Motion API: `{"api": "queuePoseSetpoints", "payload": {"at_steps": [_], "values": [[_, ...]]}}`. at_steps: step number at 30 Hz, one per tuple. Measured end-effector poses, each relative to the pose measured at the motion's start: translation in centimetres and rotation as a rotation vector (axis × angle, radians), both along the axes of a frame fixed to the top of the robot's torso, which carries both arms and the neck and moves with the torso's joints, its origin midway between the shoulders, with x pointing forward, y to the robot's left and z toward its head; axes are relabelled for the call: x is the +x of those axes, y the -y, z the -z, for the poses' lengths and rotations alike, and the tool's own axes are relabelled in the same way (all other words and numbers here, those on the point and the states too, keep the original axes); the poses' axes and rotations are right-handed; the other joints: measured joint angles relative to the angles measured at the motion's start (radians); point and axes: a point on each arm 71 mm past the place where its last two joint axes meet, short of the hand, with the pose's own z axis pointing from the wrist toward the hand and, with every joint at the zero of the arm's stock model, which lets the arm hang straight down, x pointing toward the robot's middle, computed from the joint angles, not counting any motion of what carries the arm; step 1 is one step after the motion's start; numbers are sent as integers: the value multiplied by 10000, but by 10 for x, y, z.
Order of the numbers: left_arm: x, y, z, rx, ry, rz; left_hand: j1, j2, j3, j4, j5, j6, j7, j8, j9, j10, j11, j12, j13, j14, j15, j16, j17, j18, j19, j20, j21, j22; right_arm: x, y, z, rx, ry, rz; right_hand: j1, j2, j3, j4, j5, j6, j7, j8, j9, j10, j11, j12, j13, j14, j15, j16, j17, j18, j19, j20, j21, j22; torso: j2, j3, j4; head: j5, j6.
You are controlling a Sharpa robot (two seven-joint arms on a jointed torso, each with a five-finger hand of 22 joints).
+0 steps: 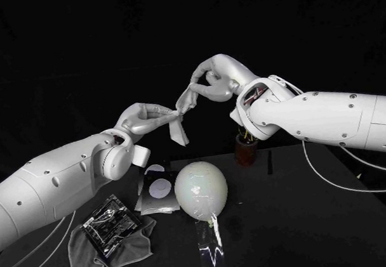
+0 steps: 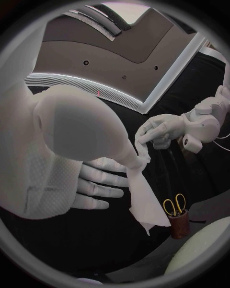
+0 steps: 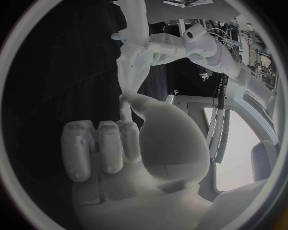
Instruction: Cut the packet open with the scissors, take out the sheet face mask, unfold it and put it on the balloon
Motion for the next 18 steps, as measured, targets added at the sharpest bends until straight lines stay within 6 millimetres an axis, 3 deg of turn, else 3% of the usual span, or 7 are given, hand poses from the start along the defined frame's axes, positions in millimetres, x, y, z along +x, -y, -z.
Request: {"api": "queuePoseSetpoints", "payload": {"at_steps": [1, 5, 7, 9, 12, 14, 18], "values": [[1, -1, 0, 3, 27, -130, -28, -141, 256, -92, -15, 65, 2, 0, 0, 66, 3, -59, 0, 74, -19, -6, -67, 0, 36, 35, 0, -1, 0, 1, 3, -4, -55, 32, 0, 0, 0, 0, 0, 0, 0, 1, 0, 0, 0, 0, 0, 0, 0, 0, 0, 0, 0, 0, 0, 0, 0, 2, 0, 1, 7], [2, -6, -1, 26, 121, -556, 105, -313, 673, -398, -4, 147, -42, 2, 2, 98, 2, -152, -10, 106, -34, -54, -160, -1, 58, 13, 0, -1, 0, 6, 12, -6, -252, 132, 0, -1, 0, 0, -18, 0, -1, 1, 0, 0, 0, -2, -1, 0, 0, -5, 0, 0, 0, 0, -1, -1, 0, 6, -1, 19, 17], [3, -7, -2, 38, 166, -734, -12, -488, 1201, -596, 21, 271, -67, 8, 66, 98, 2, -243, -12, 126, -54, -117, -256, -248, 56, 15, 0, -1, 0, 8, 16, 9, -348, 169, -1, -1, 1, 2, -20, -1, -1, 1, 0, 0, 0, -4, -2, 0, 0, -6, 0, 0, 0, 1, -1, -1, 0, 5, -2, 32, 17], [4, -9, -3, 56, 223, -918, -130, -605, 1543, -715, 22, 310, -65, 32, 70, 98, 2, -301, -11, 142, -70, -124, -328, -320, 124, 15, 0, -1, -1, 10, 20, 41, -458, 196, -1, -1, 20, 21, -20, -1, -1, 1, 0, 0, 0, -15, -3, 0, 0, -7, -2, 0, -1, 0, -2, -2, 0, 5, -8, 40, 8], [5, -10, -5, 81, 314, -1143, -245, -720, 1882, -862, 37, 345, -99, 55, 114, 98, 3, -352, -11, 178, -34, -157, -398, -333, 126, 16, 0, -6, -2, 13, 26, 95, -624, 225, -2, -2, 31, 32, -39, -2, -2, 0, 0, 0, 0, -19, -6, 0, 0, -8, -7, 0, 0, 1, 2, -4, -3, 5, -12, 44, 2], [5, -11, -7, 89, 363, -1245, -261, -736, 1988, -936, 56, 342, -95, 59, 134, 98, 2, -352, -11, 178, -34, -157, -422, -477, 126, 16, 0, -14, -3, 14, 29, 123, -716, 245, -2, -2, 32, 33, -39, -3, -2, -2, 0, 0, 0, -30, -9, 0, 0, -9, -9, 0, -1, 1, 26, -6, -4, 5, -13, 45, -1], [5, -12, -9, 117, 441, -1346, -335, -750, 2121, -1019, 58, 307, -61, 78, 140, 98, 3, -352, -10, 178, -34, -187, -459, -477, 126, 17, 0, -25, -3, 15, 36, 182, -900, 289, -2, -2, 31, 33, -30, 13, 13, -15, 0, 0, 0, -6, -9, 0, 0, -33, -9, 0, -1, 1, 30, -8, -9, 6, -13, 55, -3]]}}
